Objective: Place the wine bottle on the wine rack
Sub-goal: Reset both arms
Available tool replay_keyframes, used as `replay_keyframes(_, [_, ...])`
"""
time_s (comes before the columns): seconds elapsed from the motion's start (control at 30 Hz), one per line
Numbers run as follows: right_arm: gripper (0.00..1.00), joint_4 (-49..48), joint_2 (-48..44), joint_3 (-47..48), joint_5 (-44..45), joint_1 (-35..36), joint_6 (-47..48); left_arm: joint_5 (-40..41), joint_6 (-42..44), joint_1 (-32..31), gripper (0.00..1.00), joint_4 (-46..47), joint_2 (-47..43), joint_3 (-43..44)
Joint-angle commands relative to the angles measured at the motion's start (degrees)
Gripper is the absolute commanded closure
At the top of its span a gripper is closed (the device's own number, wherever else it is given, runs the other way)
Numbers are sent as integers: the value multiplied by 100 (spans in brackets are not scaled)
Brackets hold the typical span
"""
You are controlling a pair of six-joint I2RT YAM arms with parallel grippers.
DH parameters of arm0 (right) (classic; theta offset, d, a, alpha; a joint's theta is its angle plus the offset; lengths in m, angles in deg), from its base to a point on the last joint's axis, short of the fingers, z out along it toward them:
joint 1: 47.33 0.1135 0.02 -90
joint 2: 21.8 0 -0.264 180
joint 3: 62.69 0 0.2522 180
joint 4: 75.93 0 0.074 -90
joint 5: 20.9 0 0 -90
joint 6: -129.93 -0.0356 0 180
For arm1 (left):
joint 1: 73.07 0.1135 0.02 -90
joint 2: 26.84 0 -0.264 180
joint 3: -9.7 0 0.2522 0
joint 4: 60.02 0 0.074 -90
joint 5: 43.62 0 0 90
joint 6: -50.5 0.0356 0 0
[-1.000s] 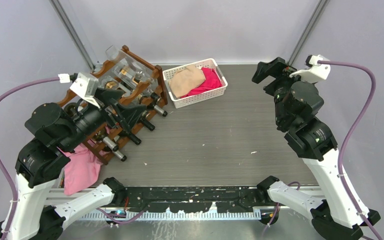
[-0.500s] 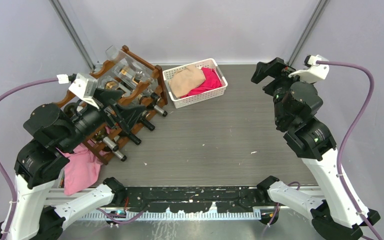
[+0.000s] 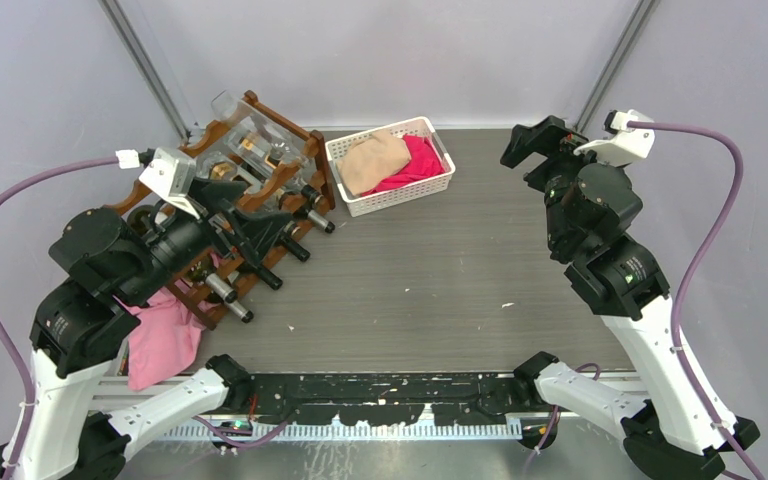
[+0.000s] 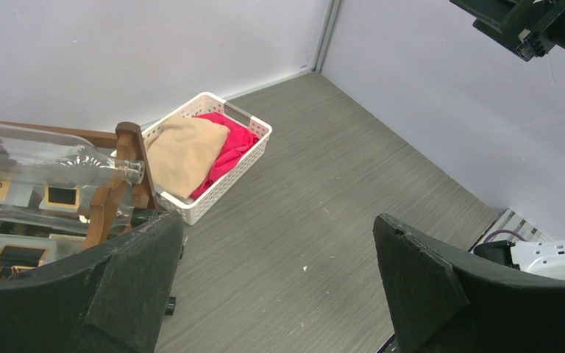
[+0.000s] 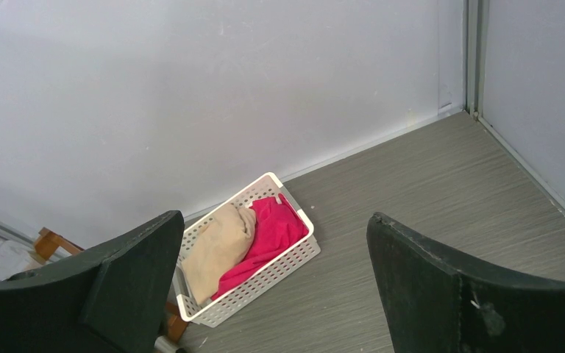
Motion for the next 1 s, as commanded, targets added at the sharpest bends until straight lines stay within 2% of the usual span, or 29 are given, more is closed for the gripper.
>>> replay_keyframes(0.0, [0,-328,-70,11,41,-2,95,3,-5,16,0,205,-47,-33])
replay_keyframes(0.97, [0,-470,-65,17,-52,-4,221,41,4,16,0,264,-147,-183])
